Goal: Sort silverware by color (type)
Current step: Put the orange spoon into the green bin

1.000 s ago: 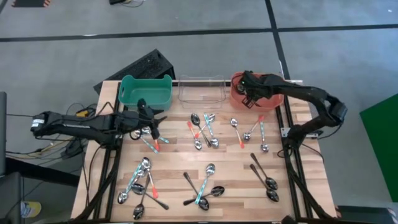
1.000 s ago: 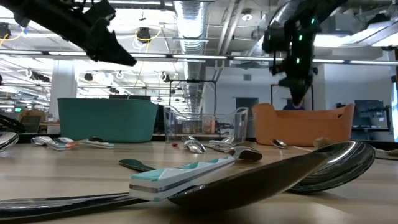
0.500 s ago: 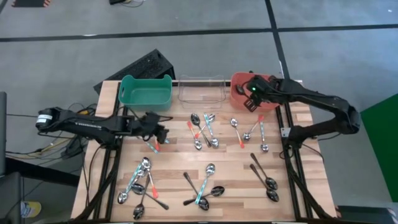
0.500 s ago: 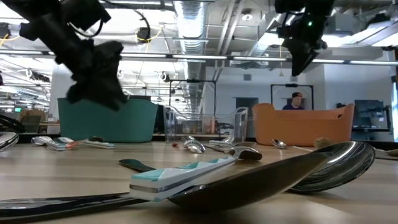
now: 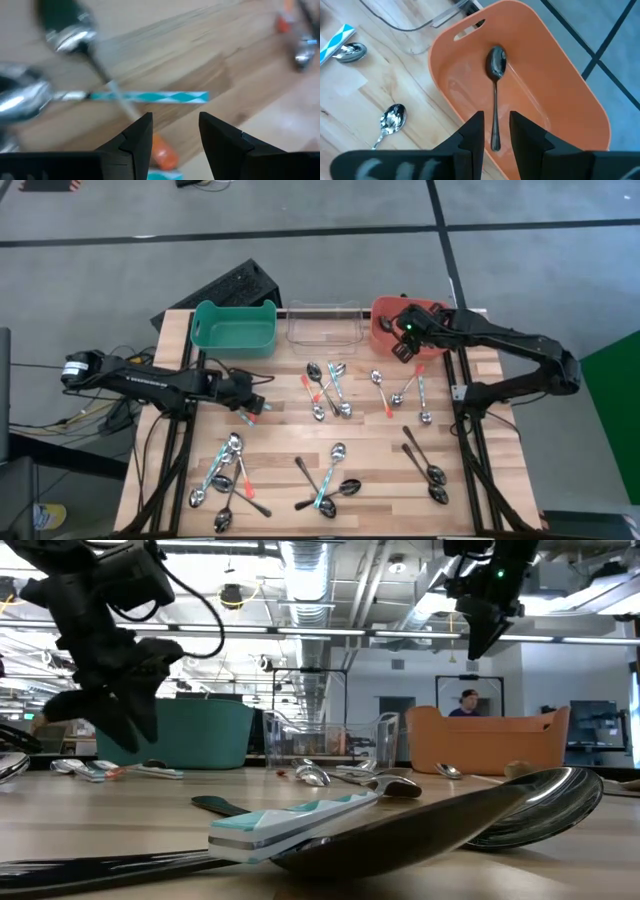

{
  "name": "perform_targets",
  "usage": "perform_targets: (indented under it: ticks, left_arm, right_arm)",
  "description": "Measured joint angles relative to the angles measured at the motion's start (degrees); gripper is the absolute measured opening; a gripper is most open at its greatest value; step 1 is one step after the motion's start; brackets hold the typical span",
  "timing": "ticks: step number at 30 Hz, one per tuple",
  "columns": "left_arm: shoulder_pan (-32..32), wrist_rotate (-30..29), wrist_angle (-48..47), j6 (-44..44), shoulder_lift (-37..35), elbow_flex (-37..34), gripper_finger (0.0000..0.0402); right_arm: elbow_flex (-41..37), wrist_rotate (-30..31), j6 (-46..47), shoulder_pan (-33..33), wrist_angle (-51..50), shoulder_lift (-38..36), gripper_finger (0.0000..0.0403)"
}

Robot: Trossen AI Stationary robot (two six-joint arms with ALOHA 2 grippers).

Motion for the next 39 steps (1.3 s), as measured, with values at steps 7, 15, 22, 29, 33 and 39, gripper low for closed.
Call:
perform_targets:
  ticks: [7,15,22,29,33,39]
  left_arm:
    - [0.11,-2.91,-3.94,-4.76,0.18,0.0,0.0146]
    - [0.11,-2.07,-3.94,-6.19,3.58,0.0,0.0146]
    - [0.11,-1.56,-2.66,-6.06,8.08,0.04,0.0146]
    - [0.09,-2.12,-2.53,-6.04,10.21,0.26,0.0146]
    - [0.09,-2.45,-2.5,-6.04,10.23,0.22,0.0146]
    - [0.09,-2.83,-2.52,-5.58,10.3,0.15,0.0135]
  right_arm:
    - [0.0,0.0,-0.1,0.0,0.0,0.0,0.0114]
    - [0.0,-0.1,-0.15,-0.02,0.0,0.0,0.0114]
    - [0.0,-0.15,-0.15,-0.02,-0.02,0.0,0.0114]
    - [-0.01,-0.17,-0.13,-0.02,-0.02,0.0,0.0114]
    - [-0.02,-0.17,-0.11,-0.02,-0.03,0.0,0.0114]
    - [-0.02,-0.17,-0.03,-0.02,-0.02,0.0,0.0114]
